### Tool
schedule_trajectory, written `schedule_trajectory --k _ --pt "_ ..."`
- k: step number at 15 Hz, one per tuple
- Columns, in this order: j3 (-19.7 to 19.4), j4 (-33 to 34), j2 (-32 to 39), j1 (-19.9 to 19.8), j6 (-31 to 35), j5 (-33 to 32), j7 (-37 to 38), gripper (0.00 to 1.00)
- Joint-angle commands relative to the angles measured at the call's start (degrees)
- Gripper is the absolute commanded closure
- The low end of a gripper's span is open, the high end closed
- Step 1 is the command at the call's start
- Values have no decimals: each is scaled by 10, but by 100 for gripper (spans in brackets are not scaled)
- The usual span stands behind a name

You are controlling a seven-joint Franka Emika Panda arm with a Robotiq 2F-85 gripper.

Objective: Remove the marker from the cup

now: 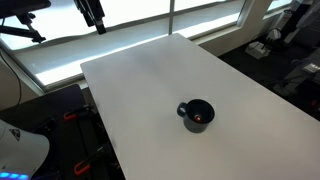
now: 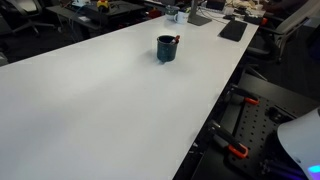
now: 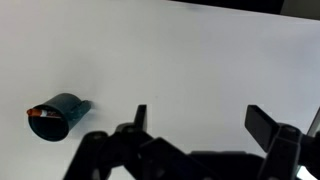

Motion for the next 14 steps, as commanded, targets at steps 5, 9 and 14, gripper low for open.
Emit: schedule_trajectory --k 5,9,14 --pt "-15 3 9 4 5 -1 -2 0" --pt "-71 10 52 -3 41 11 -75 0" --pt "-161 49 141 -28 93 17 -187 0"
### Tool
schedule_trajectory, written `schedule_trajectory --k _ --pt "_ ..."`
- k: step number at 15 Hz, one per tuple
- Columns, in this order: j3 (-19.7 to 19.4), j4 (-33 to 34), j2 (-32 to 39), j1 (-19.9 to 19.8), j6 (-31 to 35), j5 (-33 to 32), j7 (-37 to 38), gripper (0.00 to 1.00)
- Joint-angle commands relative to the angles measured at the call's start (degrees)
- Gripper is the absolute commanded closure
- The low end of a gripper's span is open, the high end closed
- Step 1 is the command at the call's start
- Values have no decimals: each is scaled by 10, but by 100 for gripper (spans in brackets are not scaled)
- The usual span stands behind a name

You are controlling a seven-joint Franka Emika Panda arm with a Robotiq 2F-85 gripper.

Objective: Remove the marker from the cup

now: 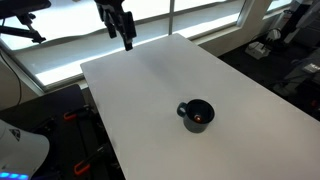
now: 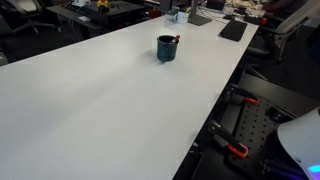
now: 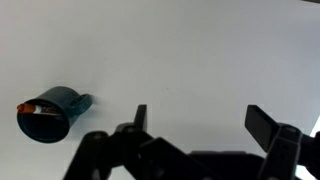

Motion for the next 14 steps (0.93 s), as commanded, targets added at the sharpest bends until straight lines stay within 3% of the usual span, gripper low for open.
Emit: schedule_trajectory --k 1,2,8,14 --pt "-45 49 67 -19 21 23 -69 0" --pt "-27 18 36 -20 17 7 -42 0" --pt "-42 48 75 -29 21 14 -66 0" --pt "-92 116 187 -56 40 32 -168 0"
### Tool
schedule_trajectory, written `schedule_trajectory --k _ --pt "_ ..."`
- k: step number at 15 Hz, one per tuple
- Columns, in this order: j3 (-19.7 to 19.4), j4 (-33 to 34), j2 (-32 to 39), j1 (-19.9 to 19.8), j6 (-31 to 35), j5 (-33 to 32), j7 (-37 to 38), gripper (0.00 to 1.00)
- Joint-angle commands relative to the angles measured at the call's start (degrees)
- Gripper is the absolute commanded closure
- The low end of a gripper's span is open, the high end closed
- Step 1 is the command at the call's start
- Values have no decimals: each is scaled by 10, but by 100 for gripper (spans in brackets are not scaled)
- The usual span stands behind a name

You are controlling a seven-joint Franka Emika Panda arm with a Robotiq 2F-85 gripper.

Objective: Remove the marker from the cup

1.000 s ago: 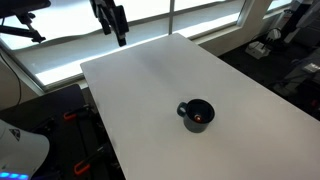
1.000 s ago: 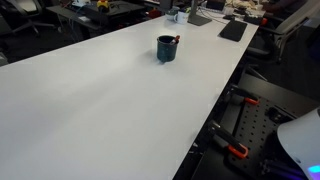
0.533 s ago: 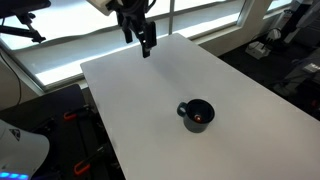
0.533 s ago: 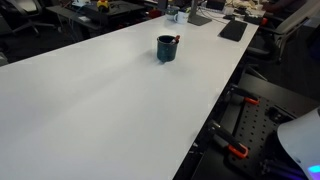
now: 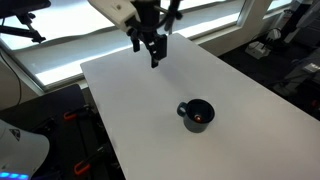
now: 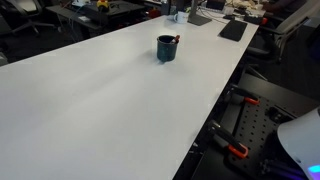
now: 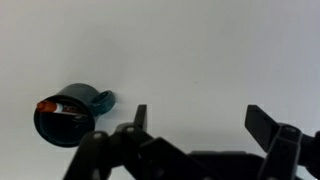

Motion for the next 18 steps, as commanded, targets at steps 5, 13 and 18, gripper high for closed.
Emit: schedule_trajectory --k 5,13,18 --pt "-37 122 178 -70 26 64 -136 0" --pt "-20 120 184 -87 25 48 -127 0" --pt "-22 185 246 -111 14 30 -143 0"
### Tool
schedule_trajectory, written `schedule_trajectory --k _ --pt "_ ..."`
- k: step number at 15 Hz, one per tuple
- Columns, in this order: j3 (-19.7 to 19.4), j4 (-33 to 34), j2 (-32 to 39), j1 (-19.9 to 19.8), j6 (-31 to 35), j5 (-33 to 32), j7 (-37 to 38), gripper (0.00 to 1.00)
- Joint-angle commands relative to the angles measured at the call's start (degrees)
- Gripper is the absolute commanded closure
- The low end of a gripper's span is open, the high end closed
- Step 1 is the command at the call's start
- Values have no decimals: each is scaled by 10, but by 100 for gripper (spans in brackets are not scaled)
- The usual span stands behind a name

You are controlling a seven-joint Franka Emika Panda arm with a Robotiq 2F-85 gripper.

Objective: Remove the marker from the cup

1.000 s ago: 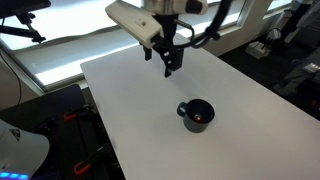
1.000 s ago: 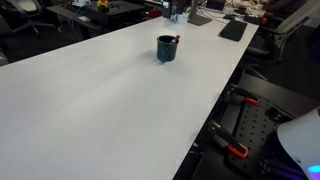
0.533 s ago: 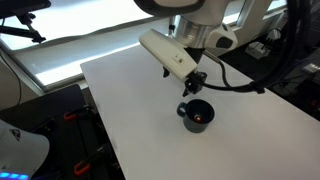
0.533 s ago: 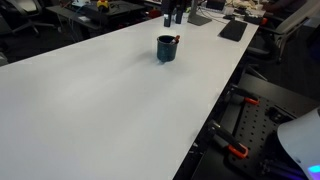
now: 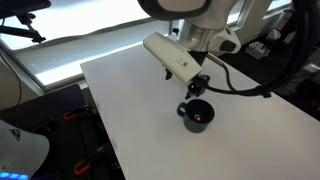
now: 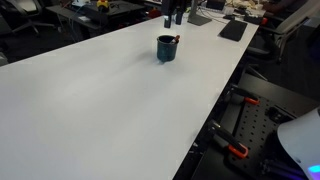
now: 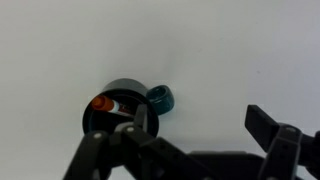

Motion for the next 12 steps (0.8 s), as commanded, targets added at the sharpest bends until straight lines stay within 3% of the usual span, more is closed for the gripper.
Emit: schedule_trajectory --k 1,5,6,12 --pt "5 72 60 -28 -14 -24 -14 0" --pt "12 133 119 -63 -37 -17 -19 0" --pt "14 97 88 -56 -12 -30 3 0" --pt "16 107 104 -61 -12 -36 11 0"
